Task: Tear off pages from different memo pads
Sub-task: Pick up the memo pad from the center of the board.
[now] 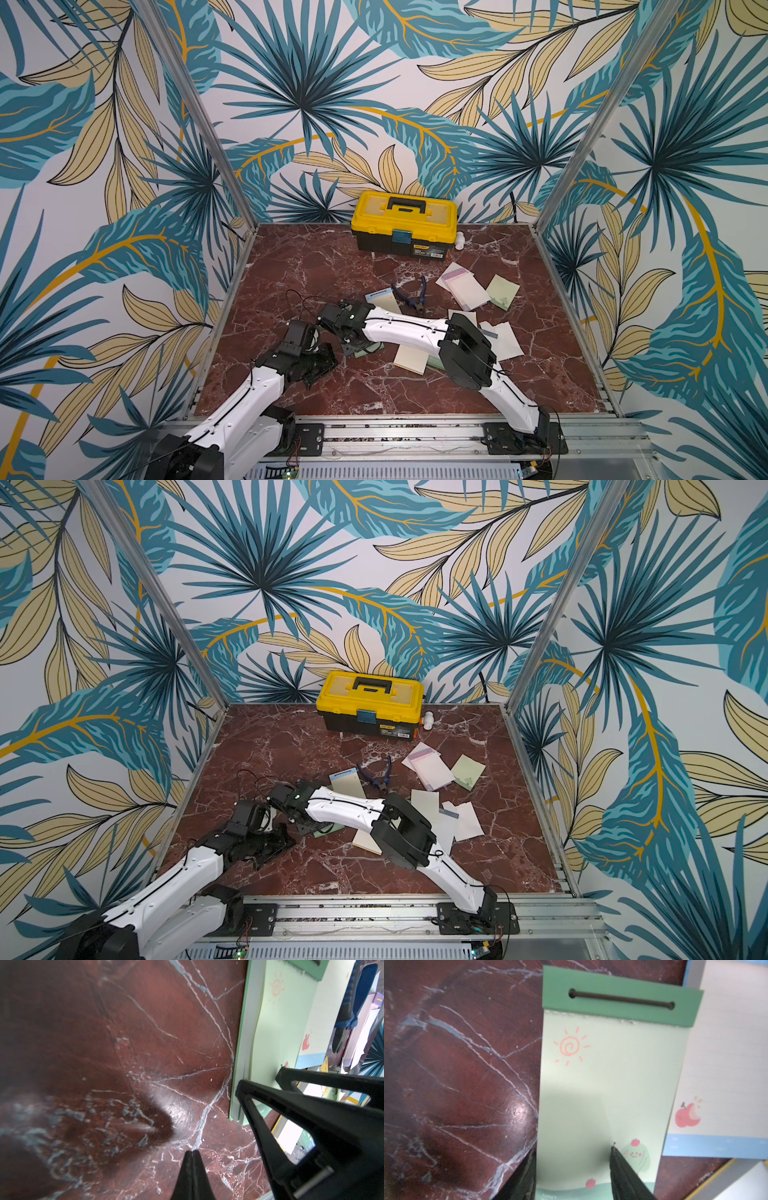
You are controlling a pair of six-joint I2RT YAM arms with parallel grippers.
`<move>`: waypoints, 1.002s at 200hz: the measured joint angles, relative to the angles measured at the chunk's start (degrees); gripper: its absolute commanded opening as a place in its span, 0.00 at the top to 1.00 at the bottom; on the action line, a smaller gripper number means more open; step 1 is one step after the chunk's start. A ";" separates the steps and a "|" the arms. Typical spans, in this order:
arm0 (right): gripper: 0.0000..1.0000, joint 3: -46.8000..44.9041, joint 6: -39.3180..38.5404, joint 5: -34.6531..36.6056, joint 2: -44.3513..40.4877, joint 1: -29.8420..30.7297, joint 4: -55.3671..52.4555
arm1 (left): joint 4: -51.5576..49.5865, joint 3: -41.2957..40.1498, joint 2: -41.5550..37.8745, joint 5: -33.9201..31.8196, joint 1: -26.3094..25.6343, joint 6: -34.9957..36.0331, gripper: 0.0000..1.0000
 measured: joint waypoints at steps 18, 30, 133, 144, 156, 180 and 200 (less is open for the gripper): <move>0.50 -1.49 -0.02 -0.90 -0.92 -0.17 1.31 | 1.07 0.00 1.14 0.37 0.00 0.04 1.00; 0.51 -3.30 0.04 -1.88 -2.10 -0.35 2.67 | 1.92 0.00 2.40 0.85 0.00 0.11 1.00; 0.56 -13.77 0.96 -12.46 -8.59 -4.07 12.37 | 5.68 1.68 6.86 2.49 -0.07 0.13 1.00; 0.56 -14.60 1.31 -13.35 -9.05 -4.39 13.22 | 5.95 1.86 7.10 2.49 -0.24 0.09 1.00; 0.56 -15.41 1.62 -14.21 -9.53 -4.72 14.19 | 6.43 1.86 7.41 2.54 -0.46 -0.04 1.00; 0.58 -17.03 2.40 -15.85 -10.36 -5.35 16.04 | 8.33 1.86 8.09 3.34 -1.01 -1.03 1.00; 0.59 -18.56 3.28 -17.29 -11.04 -5.90 18.08 | 10.54 1.86 8.46 4.11 -1.55 -1.86 1.00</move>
